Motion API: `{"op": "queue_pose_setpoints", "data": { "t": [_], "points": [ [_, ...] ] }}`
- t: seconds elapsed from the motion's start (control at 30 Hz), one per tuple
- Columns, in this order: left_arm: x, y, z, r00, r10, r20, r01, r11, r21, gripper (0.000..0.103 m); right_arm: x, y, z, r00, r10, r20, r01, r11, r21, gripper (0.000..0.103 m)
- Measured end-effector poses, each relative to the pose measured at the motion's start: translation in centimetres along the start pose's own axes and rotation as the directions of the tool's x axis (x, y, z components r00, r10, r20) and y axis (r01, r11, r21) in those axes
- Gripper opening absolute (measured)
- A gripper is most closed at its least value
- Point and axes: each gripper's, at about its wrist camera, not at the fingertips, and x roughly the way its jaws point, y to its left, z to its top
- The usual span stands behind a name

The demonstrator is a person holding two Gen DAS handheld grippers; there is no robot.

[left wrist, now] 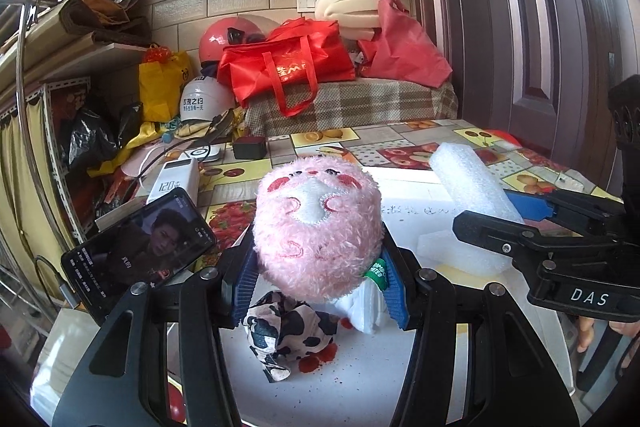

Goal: Organize soft objects
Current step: 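Open the left tool to drop the plush while the right tool drops the foam block in the box, then move both tools back to the rope toys on the table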

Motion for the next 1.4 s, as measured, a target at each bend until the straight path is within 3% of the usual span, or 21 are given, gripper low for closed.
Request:
{"op": "queue_pose_setpoints", "data": {
  "t": [0.23,0.27,0.3,0.33,0.4,0.63,0.77,1.03,1.2,1.4],
  "points": [
    [1.2,-0.3,0.3,0.999,0.002,-0.040,-0.001,1.000,0.011,0.056,1.3,-0.7,0.3,0.999,-0.016,-0.041,0.018,0.999,0.041,0.055],
    [1.2,0.0,0.3,0.999,0.006,-0.040,-0.006,1.000,0.001,0.060,1.5,-0.8,0.2,0.998,-0.011,-0.057,0.014,0.999,0.046,0.055],
    [1.1,0.2,0.2,0.999,0.017,-0.036,-0.017,1.000,-0.009,0.076,1.7,-0.9,0.2,0.998,-0.008,-0.070,0.012,0.999,0.050,0.059],
    [1.0,0.3,0.2,0.999,0.029,-0.030,-0.029,0.999,-0.018,0.086,1.7,-1.0,0.2,0.997,-0.016,-0.072,0.020,0.998,0.053,0.064],
    [0.5,0.7,0.1,0.999,0.043,-0.008,-0.043,0.998,-0.041,0.103,1.3,-1.2,0.1,0.997,-0.047,-0.057,0.051,0.997,0.065,0.082],
    [-0.5,1.0,0.0,0.997,0.065,0.044,-0.062,0.996,-0.056,0.103,0.4,-1.1,0.0,0.998,-0.064,-0.012,0.064,0.996,0.055,0.087],
    [-1.1,1.7,-0.1,0.991,0.112,0.068,-0.105,0.989,-0.101,0.103,0.1,-1.1,0.2,0.997,-0.082,0.013,0.081,0.995,0.062,0.103],
    [-1.7,1.9,-0.2,0.983,0.162,0.083,-0.151,0.982,-0.116,0.103,-0.4,0.6,0.2,0.992,-0.103,0.069,0.105,0.994,-0.019,0.103],
    [-2.0,2.4,-0.4,0.979,0.185,0.083,-0.171,0.974,-0.150,0.103,-1.2,-0.3,-0.1,0.991,-0.103,0.088,0.101,0.994,0.029,0.103],
    [-2.4,1.8,-0.6,0.984,0.165,0.073,-0.155,0.980,-0.127,0.103,-2.2,0.3,-0.6,0.988,-0.112,0.105,0.113,0.994,0.003,0.103]
  ]
}}
